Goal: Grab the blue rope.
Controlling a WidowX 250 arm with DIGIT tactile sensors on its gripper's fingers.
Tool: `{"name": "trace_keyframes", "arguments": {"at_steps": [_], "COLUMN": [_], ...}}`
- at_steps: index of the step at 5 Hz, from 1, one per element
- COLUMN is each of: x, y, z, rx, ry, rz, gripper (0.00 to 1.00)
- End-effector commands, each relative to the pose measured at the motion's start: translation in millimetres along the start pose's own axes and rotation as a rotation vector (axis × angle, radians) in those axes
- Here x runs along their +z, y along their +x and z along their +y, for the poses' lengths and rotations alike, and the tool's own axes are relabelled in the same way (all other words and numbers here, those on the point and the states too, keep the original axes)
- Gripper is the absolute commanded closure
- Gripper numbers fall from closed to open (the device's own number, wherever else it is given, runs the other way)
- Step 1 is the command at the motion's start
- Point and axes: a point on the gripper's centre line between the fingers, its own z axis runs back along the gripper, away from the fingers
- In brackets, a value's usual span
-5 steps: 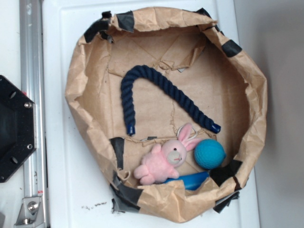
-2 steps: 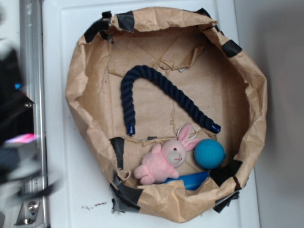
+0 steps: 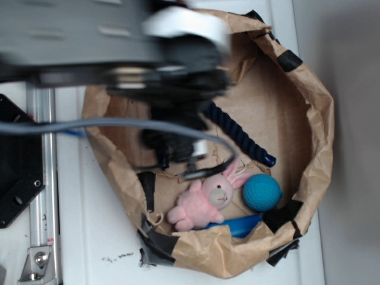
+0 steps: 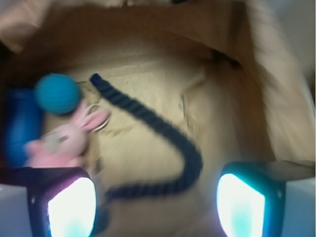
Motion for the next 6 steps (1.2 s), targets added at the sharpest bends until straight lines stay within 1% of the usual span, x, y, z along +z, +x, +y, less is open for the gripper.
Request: {"name": "trace_keyframes", "arguments": {"at_steps": [1,2,3,4,5,6], "x": [-73.8,-87.6,-79.9,-80.6,-84.2,-96.6], "y": [62.1,46.1,25.8,12.4,12.2,23.8], "z": [-29.9,-46.2,-59.3,-61.8,-64.1,-66.6], "rx": [-0.532,-0.778,-1.015,-1.158,-1.149,-1.113], "ry": [0.051,-0.026,-0.162,-0.164,-0.143,-0.109], "rz": [0.061,0.079,0.049,0.068,0.099,0.159], "gripper": [0.0,0.0,0.0,0.0,0.0,0.0]}}
